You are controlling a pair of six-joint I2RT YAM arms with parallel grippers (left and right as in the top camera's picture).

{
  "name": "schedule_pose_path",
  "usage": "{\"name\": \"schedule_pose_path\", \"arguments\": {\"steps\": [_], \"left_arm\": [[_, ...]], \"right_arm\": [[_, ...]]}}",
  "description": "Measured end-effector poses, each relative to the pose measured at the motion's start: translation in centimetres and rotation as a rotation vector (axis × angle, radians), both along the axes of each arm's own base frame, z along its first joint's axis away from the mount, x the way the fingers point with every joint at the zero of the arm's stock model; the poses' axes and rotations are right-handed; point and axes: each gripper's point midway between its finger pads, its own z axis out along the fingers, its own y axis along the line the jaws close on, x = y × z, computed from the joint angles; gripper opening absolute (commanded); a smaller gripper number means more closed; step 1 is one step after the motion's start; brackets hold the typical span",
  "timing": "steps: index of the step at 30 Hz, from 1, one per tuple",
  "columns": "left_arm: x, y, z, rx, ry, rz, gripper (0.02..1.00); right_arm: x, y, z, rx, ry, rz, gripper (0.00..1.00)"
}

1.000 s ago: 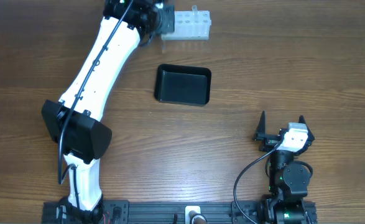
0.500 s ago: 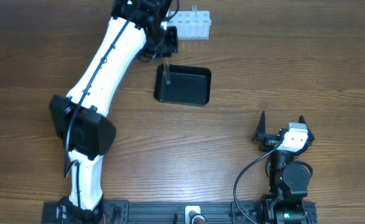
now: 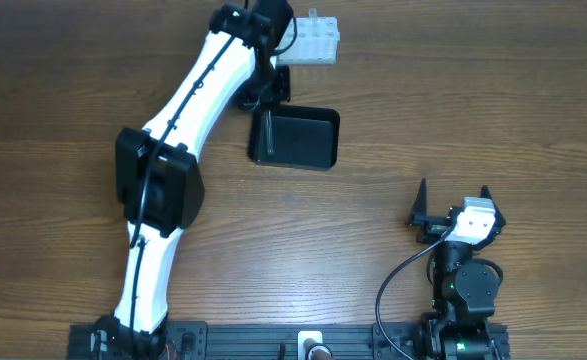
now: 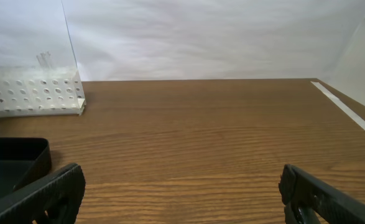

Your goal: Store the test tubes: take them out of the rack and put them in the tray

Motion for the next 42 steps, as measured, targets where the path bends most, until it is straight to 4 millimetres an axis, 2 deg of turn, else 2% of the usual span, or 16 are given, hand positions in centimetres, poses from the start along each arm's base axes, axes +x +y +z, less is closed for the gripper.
{"name": "schedule_pose_path", "arguments": {"steps": [13,23,30,42], "left_arm": [[0.3,-0.2,-3.1,0.018,0.034,-0.025,0.040],[0.6,-0.4,-3.7,0.019,0.027,-0.066,0.038],[0.7,-0.4,-5.7,0.028,0.049,-0.066,0.040],[1.6,-0.8,-6.0,0.014,0.018,-0.067,0.075]], "right_arm": [[0.0,0.0,0.0,0.000,0.000,0.000,0.993],[0.0,0.0,0.0,0.000,0.000,0.000,0.993],[0.0,0.0,0.0,0.000,0.000,0.000,0.991],[0.0,0.0,0.0,0.000,0.000,0.000,0.993]]}}
